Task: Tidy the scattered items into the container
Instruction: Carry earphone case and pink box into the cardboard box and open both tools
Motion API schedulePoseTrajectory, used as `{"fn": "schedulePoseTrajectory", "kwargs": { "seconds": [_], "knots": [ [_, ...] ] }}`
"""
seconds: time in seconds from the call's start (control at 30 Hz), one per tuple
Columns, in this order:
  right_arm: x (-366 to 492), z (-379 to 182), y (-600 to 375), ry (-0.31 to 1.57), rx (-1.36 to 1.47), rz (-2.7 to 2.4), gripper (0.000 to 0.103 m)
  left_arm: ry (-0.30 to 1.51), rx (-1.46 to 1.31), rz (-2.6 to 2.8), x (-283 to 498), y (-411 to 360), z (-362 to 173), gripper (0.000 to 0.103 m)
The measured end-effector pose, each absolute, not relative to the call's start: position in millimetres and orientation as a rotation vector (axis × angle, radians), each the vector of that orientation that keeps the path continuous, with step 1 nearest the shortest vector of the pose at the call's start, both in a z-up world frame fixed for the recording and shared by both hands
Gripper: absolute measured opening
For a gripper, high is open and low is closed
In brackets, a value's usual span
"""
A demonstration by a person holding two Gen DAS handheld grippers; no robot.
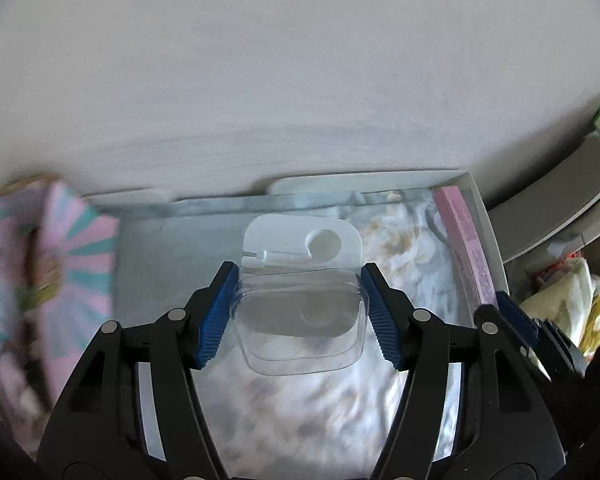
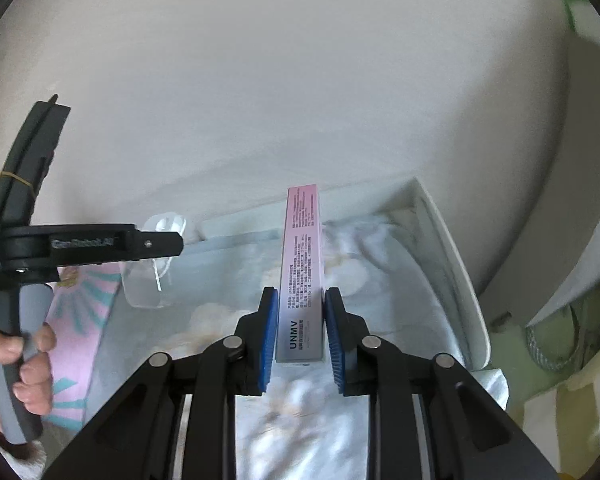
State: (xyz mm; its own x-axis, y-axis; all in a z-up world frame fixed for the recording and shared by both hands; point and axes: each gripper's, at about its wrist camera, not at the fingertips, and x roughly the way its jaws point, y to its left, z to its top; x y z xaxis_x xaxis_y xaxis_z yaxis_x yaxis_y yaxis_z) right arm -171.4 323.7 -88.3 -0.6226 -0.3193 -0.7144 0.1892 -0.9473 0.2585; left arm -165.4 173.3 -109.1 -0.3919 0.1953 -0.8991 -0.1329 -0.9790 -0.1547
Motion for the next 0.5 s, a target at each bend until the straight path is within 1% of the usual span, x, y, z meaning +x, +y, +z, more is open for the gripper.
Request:
{"fn": "schedulePoseTrajectory", "kwargs": {
  "seconds": [0.03,0.07,0.13,0.17,0.27,0.3,0.5],
  "knots": [
    [-169,-83,317,-0.222,1.179,-2.571,0.022,-0.094,-1.609,2.475,-158,163,-101,0.060],
    [-167,-76,309,-0.215,1.174,-2.546,0.022,-0.097,-1.610,2.486,-160,172,-104,0.060],
    [-162,-61,288,-0.212,1.167,-2.479,0.022,-0.112,-1.604,2.524,-153,154,-94,0.060],
    [-160,-56,279,-0.212,1.158,-2.457,0.022,-0.122,-1.599,2.538,-138,122,-72,0.060],
    [-152,-37,241,-0.180,1.119,-2.373,0.022,-0.157,-1.591,2.609,-115,80,-50,0.060],
    [-147,-29,224,-0.171,1.099,-2.335,0.022,-0.166,-1.591,2.626,-109,54,-40,0.060],
    [-133,-10,139,-0.100,1.038,-2.171,0.022,-0.237,-1.608,2.778,-67,-30,-23,0.060]
  ]
}}
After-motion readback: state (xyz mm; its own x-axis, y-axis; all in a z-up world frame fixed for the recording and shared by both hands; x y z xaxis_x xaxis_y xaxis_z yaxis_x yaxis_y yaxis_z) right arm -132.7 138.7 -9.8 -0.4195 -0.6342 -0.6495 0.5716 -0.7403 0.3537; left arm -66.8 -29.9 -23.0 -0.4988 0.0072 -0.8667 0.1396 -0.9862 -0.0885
